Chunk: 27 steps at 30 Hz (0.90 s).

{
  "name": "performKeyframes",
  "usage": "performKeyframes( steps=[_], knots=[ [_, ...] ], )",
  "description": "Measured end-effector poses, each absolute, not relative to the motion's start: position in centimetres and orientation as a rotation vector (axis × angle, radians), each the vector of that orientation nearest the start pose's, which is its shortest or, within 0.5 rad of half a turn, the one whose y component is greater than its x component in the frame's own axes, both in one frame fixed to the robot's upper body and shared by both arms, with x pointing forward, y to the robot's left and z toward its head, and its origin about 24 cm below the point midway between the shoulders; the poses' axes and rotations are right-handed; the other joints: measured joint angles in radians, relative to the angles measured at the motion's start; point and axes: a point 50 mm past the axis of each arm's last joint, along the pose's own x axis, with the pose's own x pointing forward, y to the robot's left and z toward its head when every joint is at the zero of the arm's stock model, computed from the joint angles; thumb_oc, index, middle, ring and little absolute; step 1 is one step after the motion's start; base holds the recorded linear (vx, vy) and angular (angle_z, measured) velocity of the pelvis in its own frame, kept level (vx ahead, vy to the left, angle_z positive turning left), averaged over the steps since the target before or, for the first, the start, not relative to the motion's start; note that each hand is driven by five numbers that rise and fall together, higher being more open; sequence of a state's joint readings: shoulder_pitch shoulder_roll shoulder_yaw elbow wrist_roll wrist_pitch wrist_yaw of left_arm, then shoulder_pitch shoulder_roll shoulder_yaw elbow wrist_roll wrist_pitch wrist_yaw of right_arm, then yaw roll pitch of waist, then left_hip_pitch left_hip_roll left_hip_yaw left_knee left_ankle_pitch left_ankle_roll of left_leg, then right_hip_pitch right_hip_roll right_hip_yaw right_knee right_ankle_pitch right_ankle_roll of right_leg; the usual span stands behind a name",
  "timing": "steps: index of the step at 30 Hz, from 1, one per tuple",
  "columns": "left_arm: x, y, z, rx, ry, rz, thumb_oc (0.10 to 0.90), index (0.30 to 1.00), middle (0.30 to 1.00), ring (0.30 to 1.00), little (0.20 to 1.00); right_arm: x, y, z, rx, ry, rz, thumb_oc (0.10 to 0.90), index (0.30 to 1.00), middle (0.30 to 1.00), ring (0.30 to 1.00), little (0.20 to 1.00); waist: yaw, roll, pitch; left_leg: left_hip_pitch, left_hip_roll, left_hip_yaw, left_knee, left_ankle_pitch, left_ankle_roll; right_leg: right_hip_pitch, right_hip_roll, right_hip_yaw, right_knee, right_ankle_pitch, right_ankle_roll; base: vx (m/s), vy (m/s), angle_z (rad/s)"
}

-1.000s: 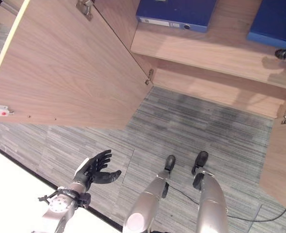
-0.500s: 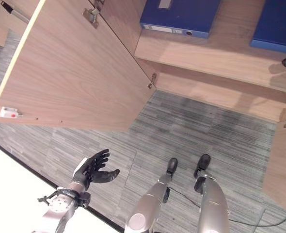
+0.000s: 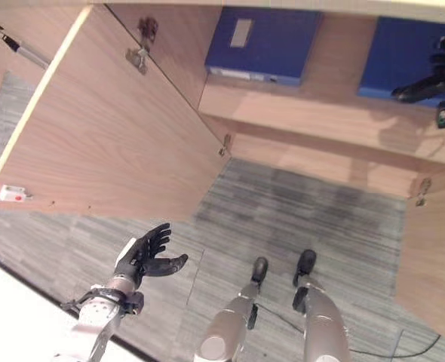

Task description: Put the empty folder in the office cabinet

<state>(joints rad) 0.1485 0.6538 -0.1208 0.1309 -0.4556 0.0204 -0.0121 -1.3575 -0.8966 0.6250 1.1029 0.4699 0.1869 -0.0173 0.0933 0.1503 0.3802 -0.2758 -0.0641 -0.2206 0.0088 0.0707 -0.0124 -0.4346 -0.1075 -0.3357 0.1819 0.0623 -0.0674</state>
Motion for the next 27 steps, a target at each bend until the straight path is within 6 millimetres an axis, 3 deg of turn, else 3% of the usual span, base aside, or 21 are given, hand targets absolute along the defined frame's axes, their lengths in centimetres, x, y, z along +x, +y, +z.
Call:
performKeyframes(
  steps=[6,13,16,18,19,20,21,22,23,24,26,27],
  knots=[
    [20.8,27.1,0.6,0.2,0.371,-0.019,0.8,0.9,0.9,0.9,0.9,38.8,-31.8,27.5,-0.563,0.055,-0.354,0.8,0.9,0.9,0.9,0.9,-0.006,-0.035,-0.016,0.066,0.007,0.014,-0.018,-0.003,0.001,0.089,0.021,0.012,-0.083,0.039,0.009,-0.08,0.071,-0.1],
    [20.1,27.3,-0.1,0.226,0.421,-0.03,0.8,0.9,0.9,0.9,0.9,38.9,-30.6,19.4,-0.312,0.157,-0.271,0.8,0.9,0.9,0.9,0.9,-0.017,-0.08,-0.05,0.138,0.008,0.055,-0.033,-0.017,0.013,0.167,0.04,0.054,-0.151,0.073,0.023,-0.03,0.09,-0.18],
    [19.7,27.4,-0.7,0.225,0.453,-0.028,0.8,0.9,0.9,0.9,0.9,38.5,-28.0,15.2,-0.176,0.179,-0.171,0.8,0.9,0.9,0.9,0.9,-0.026,-0.093,-0.061,0.172,0.009,0.086,-0.03,-0.033,0.018,0.196,0.046,0.084,-0.162,0.078,0.028,-0.04,0.183,-0.32],
    [19.8,26.9,-1.0,0.211,0.453,-0.019,0.8,0.9,0.9,0.9,0.9,36.9,-26.7,12.0,-0.021,0.134,-0.147,0.8,0.9,0.9,0.9,0.9,-0.031,-0.099,-0.066,0.203,0.012,0.102,-0.024,-0.046,0.024,0.225,0.05,0.097,-0.165,0.077,0.031,-0.05,0.177,-0.24],
    [19.6,26.4,-1.7,0.186,0.472,-0.007,0.8,0.9,0.9,0.9,0.9,35.4,-25.6,9.3,0.058,0.146,-0.131,0.8,0.9,0.9,0.9,0.9,-0.042,-0.103,-0.07,0.232,0.01,0.122,-0.019,-0.065,0.032,0.247,0.053,0.114,-0.165,0.074,0.036,-0.05,0.115,-0.33],
    [19.5,26.2,-2.1,0.167,0.48,0.003,0.8,0.9,0.9,0.9,0.9,34.6,-25.3,8.3,0.096,0.143,-0.136,0.8,0.9,0.9,0.9,0.9,-0.038,-0.102,-0.076,0.24,0.012,0.124,-0.02,-0.065,0.033,0.255,0.054,0.116,-0.165,0.072,0.038,-0.09,0.176,-0.39],
    [19.3,25.7,-2.8,0.136,0.499,0.014,0.8,0.9,0.9,0.9,0.9,33.1,-24.7,6.0,0.125,0.178,-0.142,0.8,0.9,0.9,0.9,0.9,-0.058,-0.112,-0.096,0.253,0.009,0.134,-0.024,-0.073,0.036,0.261,0.053,0.134,-0.165,0.069,0.045,-0.07,0.126,-0.21],
    [19.4,25.5,-3.2,0.122,0.505,0.018,0.8,0.9,0.9,0.9,0.9,32.1,-24.8,4.8,0.138,0.202,-0.156,0.8,0.9,0.9,0.9,0.9,-0.07,-0.117,-0.101,0.26,0.006,0.14,-0.023,-0.075,0.04,0.267,0.052,0.134,-0.165,0.071,0.049,-0.12,0.237,-0.19],
    [19.4,25.1,-3.7,0.082,0.511,0.04,0.8,0.9,0.9,0.9,0.9,30.1,-25.2,2.9,0.173,0.234,-0.197,0.8,0.9,0.9,0.9,0.9,-0.071,-0.125,-0.11,0.271,0.008,0.143,-0.023,-0.078,0.044,0.283,0.051,0.136,-0.163,0.068,0.053,-0.09,0.163,-0.16],
    [19.1,25.0,-4.2,0.067,0.528,0.053,0.8,0.9,0.9,0.9,0.9,28.3,-25.6,1.0,0.166,0.293,-0.229,0.8,0.9,0.9,0.9,0.9,-0.097,-0.143,-0.127,0.286,0.001,0.155,-0.025,-0.082,0.049,0.285,0.05,0.148,-0.162,0.068,0.056,-0.09,0.162,-0.19],
    [18.5,24.9,-4.9,0.055,0.553,0.083,0.8,0.9,0.9,0.9,0.9,25.3,-26.4,-0.9,0.18,0.334,-0.302,0.8,0.9,0.9,0.9,0.9,-0.104,-0.157,-0.137,0.307,0.002,0.165,-0.031,-0.085,0.055,0.303,0.049,0.163,-0.158,0.063,0.065,-0.12,0.164,-0.25],
    [18.0,25.1,-5.3,0.066,0.582,0.088,0.8,0.9,0.9,0.9,0.9,24.2,-26.7,-1.8,0.164,0.377,-0.327,0.8,0.9,0.9,0.9,0.9,-0.132,-0.168,-0.148,0.317,-0.004,0.174,-0.031,-0.092,0.057,0.308,0.046,0.171,-0.157,0.063,0.071,-0.17,0.217,-0.22]
  ],
)
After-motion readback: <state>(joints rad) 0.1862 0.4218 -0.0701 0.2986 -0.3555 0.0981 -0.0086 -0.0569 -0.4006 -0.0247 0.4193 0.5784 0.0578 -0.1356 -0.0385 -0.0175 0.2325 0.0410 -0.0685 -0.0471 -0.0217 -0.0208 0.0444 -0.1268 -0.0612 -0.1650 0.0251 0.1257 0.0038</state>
